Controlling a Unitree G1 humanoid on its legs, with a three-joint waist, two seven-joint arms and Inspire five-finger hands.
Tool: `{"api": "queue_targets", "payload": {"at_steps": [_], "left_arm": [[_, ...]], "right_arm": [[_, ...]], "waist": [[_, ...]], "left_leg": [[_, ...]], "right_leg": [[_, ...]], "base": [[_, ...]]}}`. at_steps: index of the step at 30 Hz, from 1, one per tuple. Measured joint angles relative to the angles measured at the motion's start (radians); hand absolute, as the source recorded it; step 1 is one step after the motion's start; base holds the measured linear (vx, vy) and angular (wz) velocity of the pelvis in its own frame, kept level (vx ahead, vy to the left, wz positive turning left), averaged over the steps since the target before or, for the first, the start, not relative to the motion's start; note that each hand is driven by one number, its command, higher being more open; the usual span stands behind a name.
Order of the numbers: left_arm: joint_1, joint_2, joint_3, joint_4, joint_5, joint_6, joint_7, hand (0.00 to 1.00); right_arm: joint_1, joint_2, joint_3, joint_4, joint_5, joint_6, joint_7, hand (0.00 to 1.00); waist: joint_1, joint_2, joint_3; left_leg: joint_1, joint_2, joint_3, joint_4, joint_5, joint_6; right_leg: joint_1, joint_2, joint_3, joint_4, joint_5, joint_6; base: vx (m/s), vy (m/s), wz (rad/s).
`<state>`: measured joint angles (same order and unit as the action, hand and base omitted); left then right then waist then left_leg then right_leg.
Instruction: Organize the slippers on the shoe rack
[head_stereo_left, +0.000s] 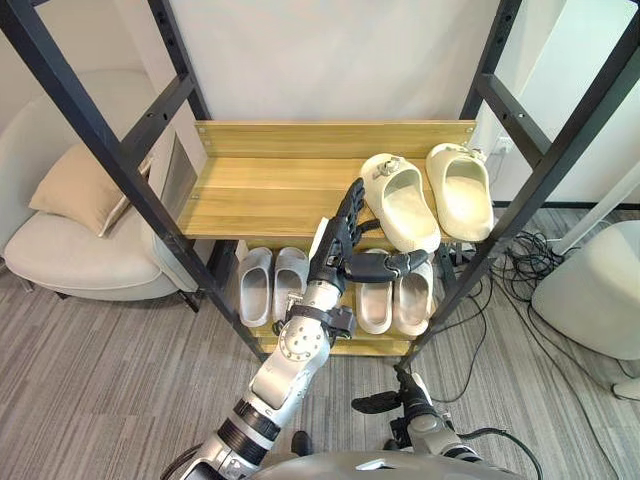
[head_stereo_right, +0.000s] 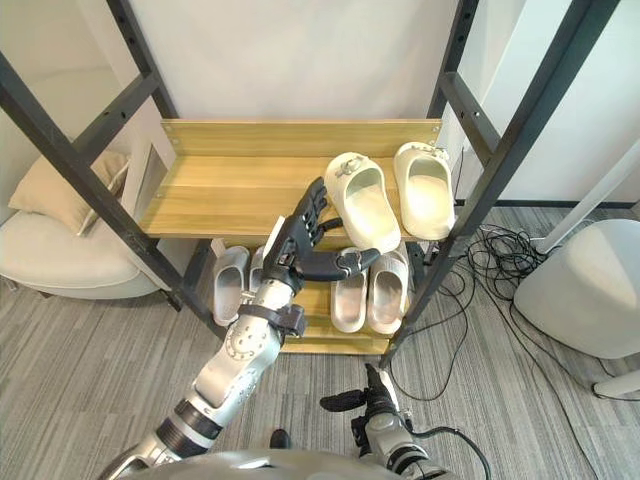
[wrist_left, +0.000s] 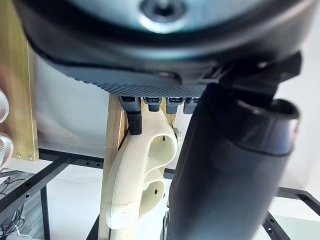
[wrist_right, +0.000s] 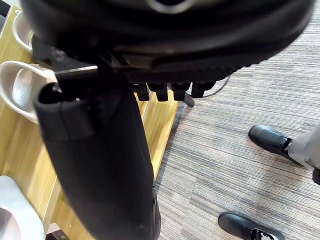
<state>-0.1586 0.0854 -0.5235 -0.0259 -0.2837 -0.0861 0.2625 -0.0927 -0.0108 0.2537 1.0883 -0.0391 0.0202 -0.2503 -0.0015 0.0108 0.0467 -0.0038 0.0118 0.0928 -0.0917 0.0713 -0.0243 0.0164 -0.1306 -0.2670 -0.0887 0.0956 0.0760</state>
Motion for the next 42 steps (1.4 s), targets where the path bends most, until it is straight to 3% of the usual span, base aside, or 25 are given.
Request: {"api": "queue_targets", "payload": {"at_steps": [16, 30, 42], "left_arm": [[-0.119, 0.01, 0.037, 0.08, -0.014, 0.011, 0.016, 1.0], [-0.259, 0.027, 0.082, 0.189, -0.012, 0.031, 0.016, 1.0], [-0.287, 0.027, 0.109, 0.224, -0.011, 0.032, 0.02, 1.0]], "right_arm": [[0.002, 0.006, -0.037, -0.017, 0.0, 0.001, 0.001, 1.0], [0.021, 0.005, -0.039, -0.037, 0.0, 0.001, 0.008, 1.0], [0.029, 0.005, -0.041, -0.043, 0.0, 0.001, 0.011, 1.0]], "waist": [[-0.012, 0.003, 0.009], [-0.043, -0.001, 0.026], [-0.058, -0.002, 0.032]], "left_leg": [[0.004, 0.019, 0.033, 0.004, -0.008, -0.01], [0.005, 0.024, 0.039, 0.004, -0.012, -0.014], [0.009, 0.024, 0.042, 0.004, -0.014, -0.018]], "right_leg": [[-0.014, 0.019, 0.03, 0.0, 0.003, -0.004], [-0.017, 0.026, 0.035, -0.001, 0.0, -0.007], [-0.015, 0.026, 0.038, -0.001, 0.001, -0.007]], "base": [[-0.02, -0.003, -0.06], [0.0, 0.0, -0.01], [0.0, 0.0, 0.0]]}}
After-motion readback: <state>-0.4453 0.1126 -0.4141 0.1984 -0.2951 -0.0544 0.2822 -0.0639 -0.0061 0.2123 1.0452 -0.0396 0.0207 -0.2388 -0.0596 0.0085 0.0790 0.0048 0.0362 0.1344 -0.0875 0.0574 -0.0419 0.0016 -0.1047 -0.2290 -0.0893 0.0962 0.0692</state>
